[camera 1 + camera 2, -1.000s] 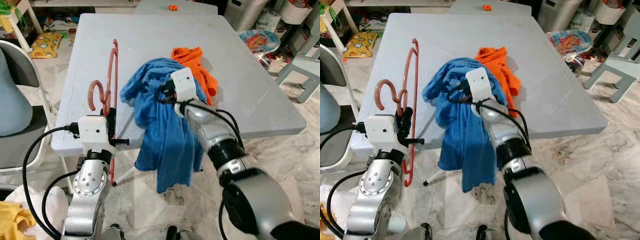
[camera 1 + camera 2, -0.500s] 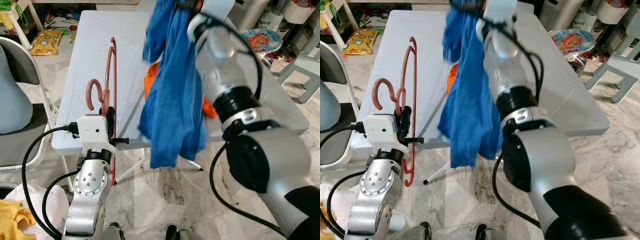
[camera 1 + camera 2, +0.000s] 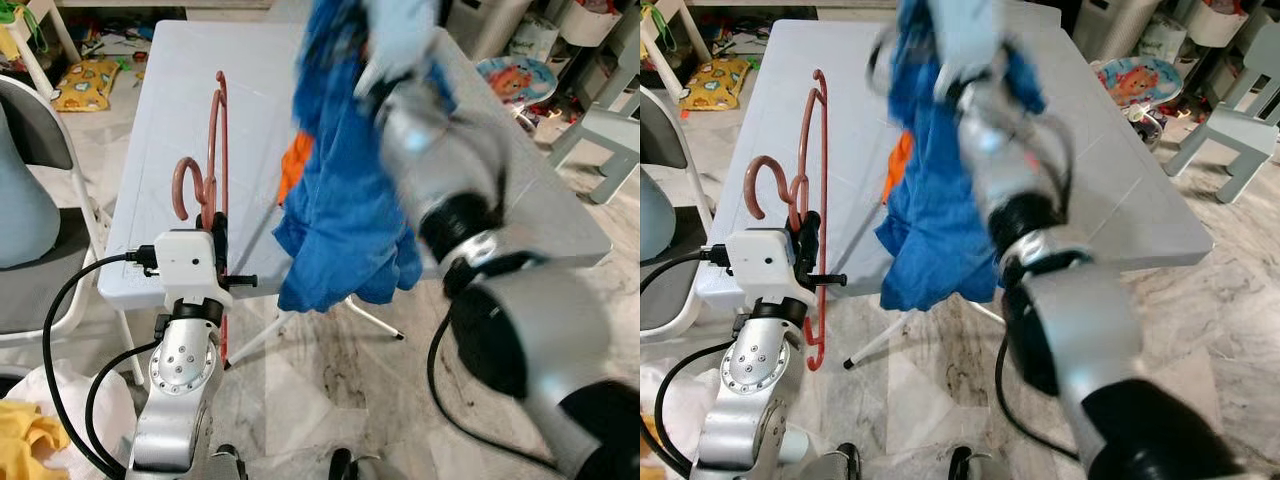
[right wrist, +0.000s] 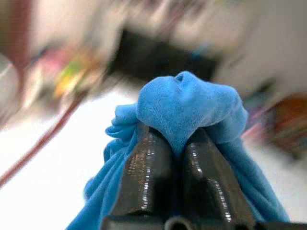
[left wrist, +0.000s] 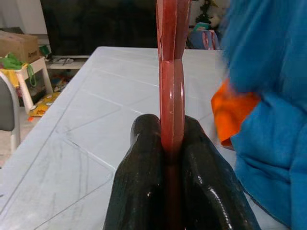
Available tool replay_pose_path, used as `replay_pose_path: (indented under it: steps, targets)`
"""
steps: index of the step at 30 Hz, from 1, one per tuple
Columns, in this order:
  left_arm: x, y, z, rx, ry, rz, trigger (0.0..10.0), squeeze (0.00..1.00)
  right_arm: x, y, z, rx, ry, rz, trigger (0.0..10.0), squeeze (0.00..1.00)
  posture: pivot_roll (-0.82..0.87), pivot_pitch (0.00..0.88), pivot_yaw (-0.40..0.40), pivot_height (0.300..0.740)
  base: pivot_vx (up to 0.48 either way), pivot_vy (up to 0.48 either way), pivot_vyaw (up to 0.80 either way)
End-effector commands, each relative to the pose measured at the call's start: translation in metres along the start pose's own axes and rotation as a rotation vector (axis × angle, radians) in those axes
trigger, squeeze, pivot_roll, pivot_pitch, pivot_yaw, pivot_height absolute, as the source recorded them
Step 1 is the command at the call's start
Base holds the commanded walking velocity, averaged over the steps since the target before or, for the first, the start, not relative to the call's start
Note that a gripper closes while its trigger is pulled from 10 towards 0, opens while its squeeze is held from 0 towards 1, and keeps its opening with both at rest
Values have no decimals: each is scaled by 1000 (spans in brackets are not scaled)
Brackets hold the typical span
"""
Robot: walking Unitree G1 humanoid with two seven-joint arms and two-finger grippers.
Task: Hang hanger
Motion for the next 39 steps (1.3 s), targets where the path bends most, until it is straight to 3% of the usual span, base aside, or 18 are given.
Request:
replay_pose_path:
  steps: [1,4,7,9,10,13,21,26,32,39]
  targets:
    - [6,-28,-1,-17,-10,140,10000,0,2,-10,2,24,69,77,10000,1000,176,187,-128,740,0,0,0]
    - [6,-29,-2,-14,-16,140,10000,0,12,-35,6,50,138,181,10000,1000,174,186,-126,740,0,0,0]
    - [5,-28,-3,-12,-19,139,10000,0,17,-44,3,51,160,223,10000,1000,172,185,-123,740,0,0,0]
    - [5,-28,-3,-12,-22,139,10000,0,21,-50,-3,53,164,249,10000,1000,171,184,-121,740,0,0,0]
    - [4,-28,-4,-10,-27,138,10000,0,29,-53,-21,45,139,263,10000,1000,162,183,-119,740,0,0,0]
    - [5,-29,-4,-9,-30,141,10000,0,33,-51,-34,46,113,241,10000,1000,153,182,-119,740,0,0,0]
    - [5,-30,-7,-17,-48,138,10000,0,42,-46,-46,51,144,210,10000,1000,141,183,-107,740,0,0,0]
    - [3,-29,-7,-21,-53,133,10000,0,56,-53,-65,19,130,250,10000,1000,144,184,-104,740,0,0,0]
    - [4,-30,-5,-25,-51,137,10000,0,70,-57,-75,-31,149,260,10000,1000,144,182,-103,740,0,0,0]
    - [1,-25,-11,-26,-72,117,10000,0,80,-58,-85,38,158,346,10000,1000,140,177,-102,740,0,0,0]
Point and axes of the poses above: a point about 5 cm out from each wrist's last joint towards the gripper, its own x axis pointing back from the gripper into the wrist, its own y axis along the axis of the wrist's last joint, z = x × y, the point moved 1 cm from there along -x, pointing out of the wrist towards the gripper, and after that the axes turned 8 degrees about -x, right-handed, at the moved point
